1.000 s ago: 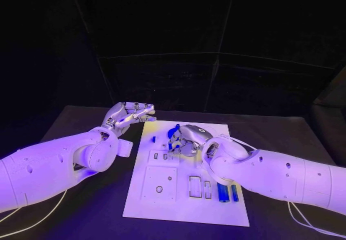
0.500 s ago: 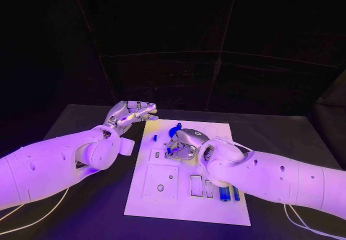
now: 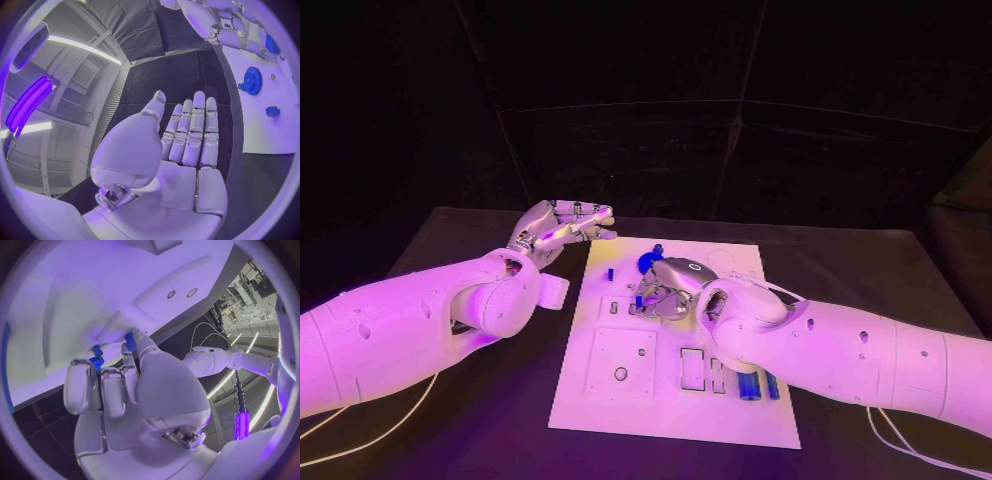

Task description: Assemble the parts on the task board

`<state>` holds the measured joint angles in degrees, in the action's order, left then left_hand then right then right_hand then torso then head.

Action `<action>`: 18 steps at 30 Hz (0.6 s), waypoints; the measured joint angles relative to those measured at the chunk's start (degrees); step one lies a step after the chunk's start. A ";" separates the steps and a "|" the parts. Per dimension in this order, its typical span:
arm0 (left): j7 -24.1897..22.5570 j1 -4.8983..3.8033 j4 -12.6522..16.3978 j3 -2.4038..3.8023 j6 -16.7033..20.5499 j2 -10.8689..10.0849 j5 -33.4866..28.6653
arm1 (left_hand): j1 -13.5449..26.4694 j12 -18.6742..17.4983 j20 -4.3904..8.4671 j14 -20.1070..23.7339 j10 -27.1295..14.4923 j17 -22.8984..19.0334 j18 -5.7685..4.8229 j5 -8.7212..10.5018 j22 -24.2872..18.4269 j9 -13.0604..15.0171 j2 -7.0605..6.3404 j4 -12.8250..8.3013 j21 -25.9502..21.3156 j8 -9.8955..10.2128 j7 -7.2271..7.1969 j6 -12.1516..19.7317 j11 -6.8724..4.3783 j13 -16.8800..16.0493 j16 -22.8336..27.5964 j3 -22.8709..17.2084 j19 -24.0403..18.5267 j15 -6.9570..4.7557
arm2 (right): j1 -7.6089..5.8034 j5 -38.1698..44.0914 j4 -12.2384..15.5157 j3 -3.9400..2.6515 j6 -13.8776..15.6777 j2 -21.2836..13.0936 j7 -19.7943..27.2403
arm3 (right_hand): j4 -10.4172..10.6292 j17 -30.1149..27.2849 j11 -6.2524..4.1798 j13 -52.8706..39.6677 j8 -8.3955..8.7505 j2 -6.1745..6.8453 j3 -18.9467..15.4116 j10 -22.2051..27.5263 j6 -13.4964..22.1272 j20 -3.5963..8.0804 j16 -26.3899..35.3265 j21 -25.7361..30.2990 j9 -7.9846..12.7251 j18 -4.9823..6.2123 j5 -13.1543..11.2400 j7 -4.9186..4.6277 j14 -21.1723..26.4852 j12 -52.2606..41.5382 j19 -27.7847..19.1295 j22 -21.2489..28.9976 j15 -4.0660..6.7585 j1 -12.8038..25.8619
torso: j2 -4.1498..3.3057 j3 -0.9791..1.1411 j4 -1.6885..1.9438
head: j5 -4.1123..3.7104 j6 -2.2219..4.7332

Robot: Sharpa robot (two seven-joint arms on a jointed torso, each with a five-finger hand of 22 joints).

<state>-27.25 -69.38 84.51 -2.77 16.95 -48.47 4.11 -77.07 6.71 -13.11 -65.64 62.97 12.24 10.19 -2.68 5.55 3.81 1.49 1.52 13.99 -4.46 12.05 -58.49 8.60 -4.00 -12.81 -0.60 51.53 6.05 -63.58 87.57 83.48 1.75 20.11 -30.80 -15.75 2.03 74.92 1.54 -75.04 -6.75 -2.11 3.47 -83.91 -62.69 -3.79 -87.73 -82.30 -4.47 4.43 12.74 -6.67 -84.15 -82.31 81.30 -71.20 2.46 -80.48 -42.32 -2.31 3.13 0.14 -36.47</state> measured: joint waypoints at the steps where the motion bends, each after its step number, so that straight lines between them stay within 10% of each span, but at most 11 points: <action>1: 0.01 0.00 0.00 0.00 -0.01 0.00 0.00 | 0.00 0.00 0.00 0.00 0.00 0.03 0.00 0.00 -0.02 0.00 0.00 -0.03 0.00 0.00 -0.08 -0.08 0.00 0.00 0.00 0.03 0.00 0.00 | 0.00 0.06 0.03 -0.01 -0.05 -0.05 -0.02 | 0.00 0.00 0.00 0.00 0.01 0.00 0.00 0.00 -0.02 0.00 0.00 0.00 0.00 0.00 -0.01 -0.02 0.00 0.00 0.00 0.00 0.00 0.00 | 0.00 0.00 0.00 | -0.01 -0.01; 18: 0.18 0.00 -0.06 0.00 -0.15 0.00 0.00 | 0.00 0.00 0.00 0.00 0.00 0.02 0.00 0.00 -0.01 0.00 0.00 -0.03 -0.21 0.00 -0.08 -0.08 0.00 0.01 0.00 0.03 0.00 0.00 | -0.08 0.74 0.37 -0.11 -1.05 -0.38 -0.29 | -0.13 -0.01 0.00 -0.04 0.06 0.53 0.13 0.00 -0.10 0.00 0.00 0.00 0.27 0.00 -0.13 -0.06 0.00 0.34 0.00 0.07 0.00 0.52 | 0.01 -0.01 0.04 | -0.14 -0.17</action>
<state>-27.07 -69.38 84.45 -2.77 16.80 -48.47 4.12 -77.07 6.71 -13.11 -65.63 62.97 12.26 10.19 -2.68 5.54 3.81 1.49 1.49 13.77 -4.46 11.97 -58.56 8.60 -3.99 -12.81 -0.57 51.53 6.06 -63.65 88.31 83.85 1.64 19.06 -31.18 -16.04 1.90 74.91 1.54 -75.08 -6.69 -1.58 3.60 -83.91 -62.79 -3.79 -87.73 -82.30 -4.19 4.43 12.62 -6.72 -84.15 -81.97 81.30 -71.13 2.46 -79.96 -42.31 -2.32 3.16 -0.01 -36.64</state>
